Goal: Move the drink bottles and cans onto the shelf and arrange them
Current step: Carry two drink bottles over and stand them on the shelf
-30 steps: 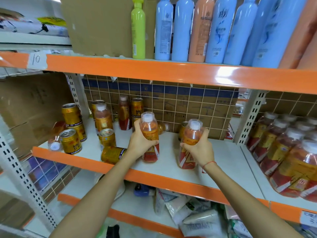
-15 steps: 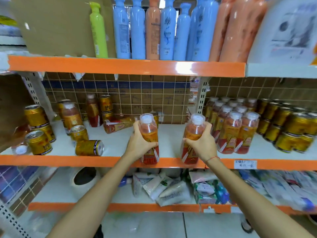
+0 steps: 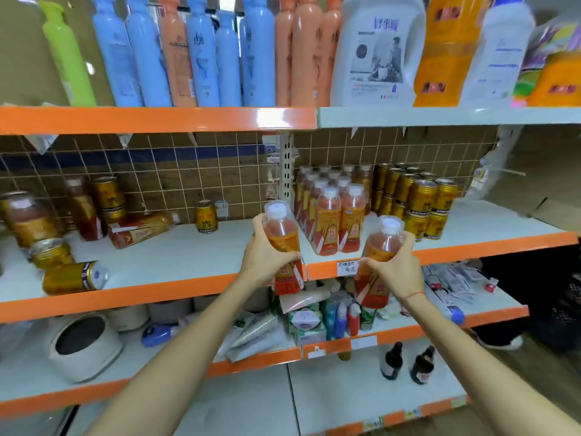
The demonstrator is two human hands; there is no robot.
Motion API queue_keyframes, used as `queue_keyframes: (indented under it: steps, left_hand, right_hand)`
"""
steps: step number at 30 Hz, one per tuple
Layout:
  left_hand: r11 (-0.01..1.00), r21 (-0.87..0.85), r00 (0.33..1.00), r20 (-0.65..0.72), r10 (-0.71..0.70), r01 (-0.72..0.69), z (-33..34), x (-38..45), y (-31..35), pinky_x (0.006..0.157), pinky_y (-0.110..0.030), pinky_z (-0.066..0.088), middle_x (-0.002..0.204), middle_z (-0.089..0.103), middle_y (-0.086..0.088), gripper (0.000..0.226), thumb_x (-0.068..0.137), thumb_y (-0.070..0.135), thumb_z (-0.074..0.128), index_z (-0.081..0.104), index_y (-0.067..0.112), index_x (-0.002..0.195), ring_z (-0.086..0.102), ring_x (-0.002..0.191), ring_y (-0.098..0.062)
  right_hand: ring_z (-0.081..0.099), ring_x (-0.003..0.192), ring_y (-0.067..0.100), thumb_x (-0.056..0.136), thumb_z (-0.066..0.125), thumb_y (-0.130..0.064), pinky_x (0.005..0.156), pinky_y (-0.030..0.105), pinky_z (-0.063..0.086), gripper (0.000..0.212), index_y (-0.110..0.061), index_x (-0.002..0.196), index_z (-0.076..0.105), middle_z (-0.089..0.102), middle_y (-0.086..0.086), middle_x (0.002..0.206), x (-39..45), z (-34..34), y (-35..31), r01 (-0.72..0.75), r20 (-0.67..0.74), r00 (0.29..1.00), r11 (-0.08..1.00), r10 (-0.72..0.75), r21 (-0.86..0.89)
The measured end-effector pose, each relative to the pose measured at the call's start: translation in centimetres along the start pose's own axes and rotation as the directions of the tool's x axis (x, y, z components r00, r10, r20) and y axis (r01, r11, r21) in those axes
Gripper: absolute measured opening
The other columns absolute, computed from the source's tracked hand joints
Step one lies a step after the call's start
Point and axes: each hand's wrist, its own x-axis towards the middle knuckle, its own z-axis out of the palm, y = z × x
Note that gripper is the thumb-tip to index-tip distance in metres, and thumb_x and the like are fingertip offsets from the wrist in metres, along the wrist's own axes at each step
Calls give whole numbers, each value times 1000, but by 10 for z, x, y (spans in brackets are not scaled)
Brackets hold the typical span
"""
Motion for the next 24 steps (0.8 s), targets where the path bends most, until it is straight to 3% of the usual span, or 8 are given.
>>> queue_keyframes:
  steps: [4, 7, 10, 13, 19, 21, 22, 24]
  left_hand:
    - [999, 37, 999, 28, 38, -39, 59, 12, 23, 96, -42, 47, 134, 50, -1, 98, 59, 34, 87, 21, 31, 132, 53, 117, -23]
    - [999, 34, 999, 8, 36, -36, 108, 27, 43, 95, -34, 45, 137, 46, -1, 100, 62, 32, 87, 18, 28, 135, 50, 120, -22]
    - [999, 21, 998, -49, 32, -31, 157, 44, 65, 98, -36, 44, 136, 44, -4, 102, 64, 30, 87, 17, 24, 138, 48, 123, -25]
    - [998, 55, 996, -92, 14, -9, 198, 59, 83, 91, -29, 42, 131, 43, -4, 101, 65, 29, 86, 18, 20, 138, 47, 121, -24]
    - [987, 154, 994, -102, -34, 50, 242, 84, 99, 84, -43, 53, 119, 55, -6, 94, 61, 33, 87, 21, 25, 127, 59, 104, -25]
    - [985, 167, 995, -99, -33, 49, 252, 90, 100, 80, -36, 52, 114, 55, -3, 89, 63, 29, 87, 22, 24, 123, 60, 101, -23]
    - [984, 173, 995, -96, -31, 47, 257, 93, 99, 78, -31, 49, 114, 53, -1, 88, 63, 28, 87, 22, 25, 123, 58, 101, -20]
    - [983, 172, 994, -101, -40, 57, 266, 98, 95, 81, -27, 45, 120, 49, -1, 92, 64, 27, 87, 21, 21, 129, 53, 105, -17]
  right_hand:
    - [59, 103, 39, 68, 83, -28, 81, 47, 52, 81, -11, 127, 30, 57, 17, 121, 41, -32, 43, 0, -15, 1000, 1000, 0, -7]
    - [58, 106, 39, 68, 83, -27, 84, 43, 49, 83, -13, 129, 29, 55, 18, 124, 83, -58, 68, 45, -2, 999, 999, -45, -11]
    - [58, 106, 38, 68, 82, -30, 84, 42, 48, 83, -17, 130, 28, 56, 15, 124, 122, -80, 93, 85, 44, 995, 996, -85, -5]
    - [58, 107, 38, 67, 82, -33, 84, 43, 49, 85, -19, 131, 28, 56, 14, 125, 154, -94, 110, 81, 98, 992, 996, -78, -26]
    - [56, 111, 37, 66, 83, -32, 89, 46, 48, 89, -17, 133, 27, 54, 15, 128, 204, -100, 130, 76, 192, 978, 997, -78, 18]
    - [55, 110, 37, 74, 79, -21, 89, 44, 45, 76, -5, 133, 34, 54, 21, 125, 212, -97, 137, -26, 272, 962, 999, 14, 41]
    - [57, 100, 36, 77, 74, -21, 83, 43, 44, 60, 1, 124, 43, 57, 23, 115, 215, -97, 142, -80, 323, 944, 996, 62, 43]
    - [49, 64, 25, 81, 66, -23, 70, 35, 38, 28, -1, 85, 51, 54, 15, 79, 223, -96, 157, -165, 407, 902, 986, 144, 15]
